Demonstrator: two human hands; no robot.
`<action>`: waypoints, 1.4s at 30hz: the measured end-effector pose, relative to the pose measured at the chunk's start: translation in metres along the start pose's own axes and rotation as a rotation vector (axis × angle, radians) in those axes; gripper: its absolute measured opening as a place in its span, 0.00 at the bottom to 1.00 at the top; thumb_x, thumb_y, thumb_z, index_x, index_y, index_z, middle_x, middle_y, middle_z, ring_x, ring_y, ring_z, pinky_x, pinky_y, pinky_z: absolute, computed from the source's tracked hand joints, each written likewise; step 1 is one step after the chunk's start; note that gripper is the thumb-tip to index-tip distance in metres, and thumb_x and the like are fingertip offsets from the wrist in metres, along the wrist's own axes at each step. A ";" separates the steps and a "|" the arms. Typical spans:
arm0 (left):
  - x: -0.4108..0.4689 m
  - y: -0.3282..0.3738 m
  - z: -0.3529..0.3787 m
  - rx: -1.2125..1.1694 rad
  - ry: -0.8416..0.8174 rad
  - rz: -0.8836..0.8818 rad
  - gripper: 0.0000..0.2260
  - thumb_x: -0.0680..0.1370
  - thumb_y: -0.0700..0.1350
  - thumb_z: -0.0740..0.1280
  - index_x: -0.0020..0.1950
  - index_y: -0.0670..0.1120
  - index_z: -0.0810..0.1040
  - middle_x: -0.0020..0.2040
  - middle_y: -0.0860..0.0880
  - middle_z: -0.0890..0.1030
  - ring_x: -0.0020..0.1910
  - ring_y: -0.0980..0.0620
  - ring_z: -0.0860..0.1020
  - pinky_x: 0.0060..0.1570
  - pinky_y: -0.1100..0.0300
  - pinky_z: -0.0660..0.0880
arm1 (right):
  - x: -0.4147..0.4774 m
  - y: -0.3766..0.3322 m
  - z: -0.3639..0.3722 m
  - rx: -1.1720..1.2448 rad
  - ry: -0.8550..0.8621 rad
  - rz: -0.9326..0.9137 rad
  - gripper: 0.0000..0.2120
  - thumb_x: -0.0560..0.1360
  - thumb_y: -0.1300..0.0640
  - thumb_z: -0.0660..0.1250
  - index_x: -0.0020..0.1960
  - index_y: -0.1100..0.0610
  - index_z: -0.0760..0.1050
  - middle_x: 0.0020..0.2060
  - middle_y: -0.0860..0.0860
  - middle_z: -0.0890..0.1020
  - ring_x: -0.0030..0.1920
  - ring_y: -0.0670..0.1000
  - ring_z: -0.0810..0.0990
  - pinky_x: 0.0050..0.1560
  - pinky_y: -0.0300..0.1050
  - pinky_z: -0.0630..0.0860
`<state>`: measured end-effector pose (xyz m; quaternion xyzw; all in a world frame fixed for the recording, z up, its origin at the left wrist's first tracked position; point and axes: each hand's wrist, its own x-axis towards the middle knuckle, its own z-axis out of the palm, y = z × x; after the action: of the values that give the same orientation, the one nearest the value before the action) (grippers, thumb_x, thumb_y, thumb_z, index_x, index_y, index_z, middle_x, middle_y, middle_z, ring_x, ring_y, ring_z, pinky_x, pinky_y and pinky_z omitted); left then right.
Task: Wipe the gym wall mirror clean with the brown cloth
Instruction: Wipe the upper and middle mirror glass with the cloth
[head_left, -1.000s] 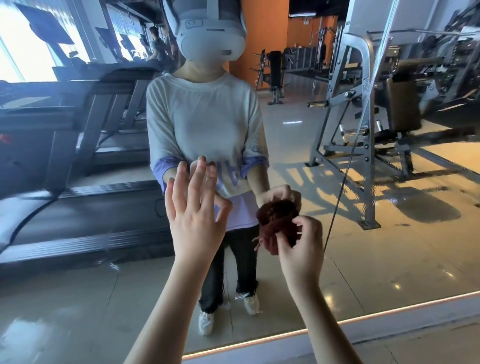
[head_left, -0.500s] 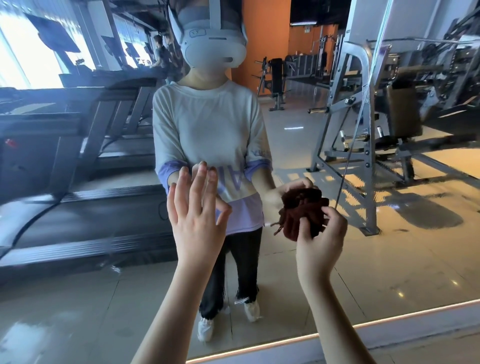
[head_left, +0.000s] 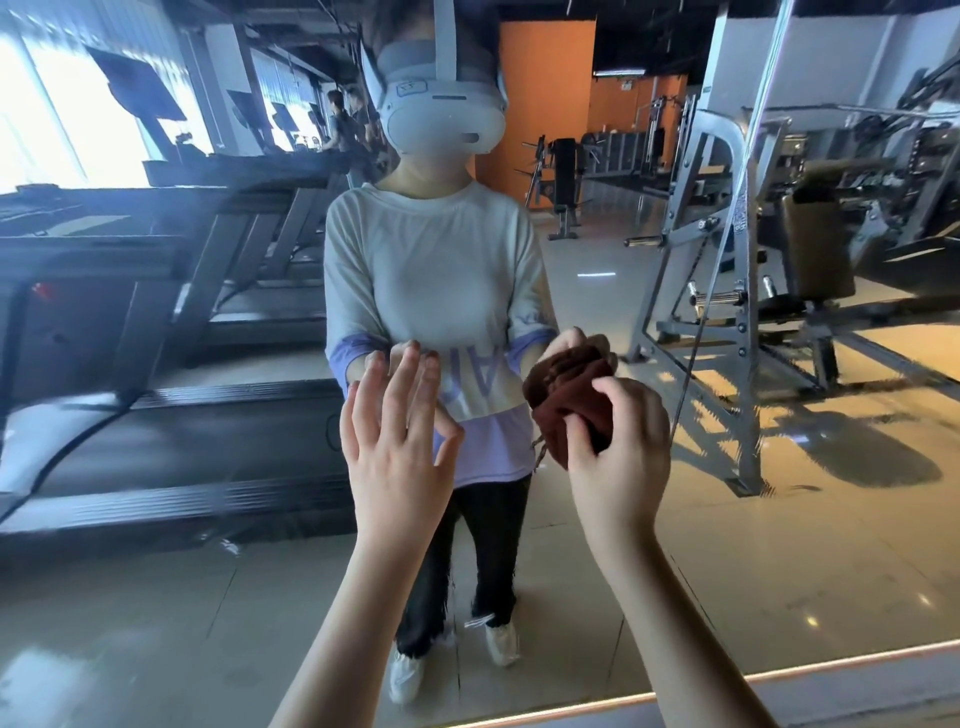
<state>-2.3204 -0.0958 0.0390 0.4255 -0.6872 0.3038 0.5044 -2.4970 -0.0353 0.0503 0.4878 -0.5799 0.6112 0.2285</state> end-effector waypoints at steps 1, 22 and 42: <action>0.000 0.000 0.000 0.002 -0.003 -0.002 0.28 0.75 0.48 0.70 0.74 0.45 0.69 0.74 0.45 0.70 0.74 0.40 0.66 0.66 0.40 0.70 | 0.007 0.000 -0.001 -0.026 -0.010 -0.041 0.14 0.68 0.66 0.72 0.54 0.64 0.79 0.51 0.60 0.80 0.52 0.56 0.76 0.47 0.34 0.66; 0.038 0.057 0.009 -0.079 -0.031 0.075 0.32 0.72 0.47 0.72 0.74 0.45 0.67 0.74 0.49 0.66 0.74 0.42 0.64 0.68 0.40 0.66 | 0.088 -0.007 0.001 -0.057 0.214 -0.220 0.16 0.77 0.61 0.68 0.64 0.61 0.78 0.59 0.60 0.80 0.57 0.60 0.76 0.55 0.52 0.74; 0.028 0.071 0.023 0.062 0.023 0.021 0.37 0.70 0.52 0.78 0.74 0.42 0.68 0.75 0.43 0.68 0.74 0.37 0.66 0.71 0.37 0.65 | 0.111 0.045 -0.033 -0.026 0.233 0.078 0.17 0.75 0.59 0.67 0.63 0.58 0.77 0.61 0.59 0.76 0.60 0.59 0.73 0.53 0.47 0.72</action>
<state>-2.3975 -0.0910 0.0598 0.4302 -0.6761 0.3352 0.4955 -2.5931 -0.0461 0.1289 0.3875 -0.5759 0.6646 0.2767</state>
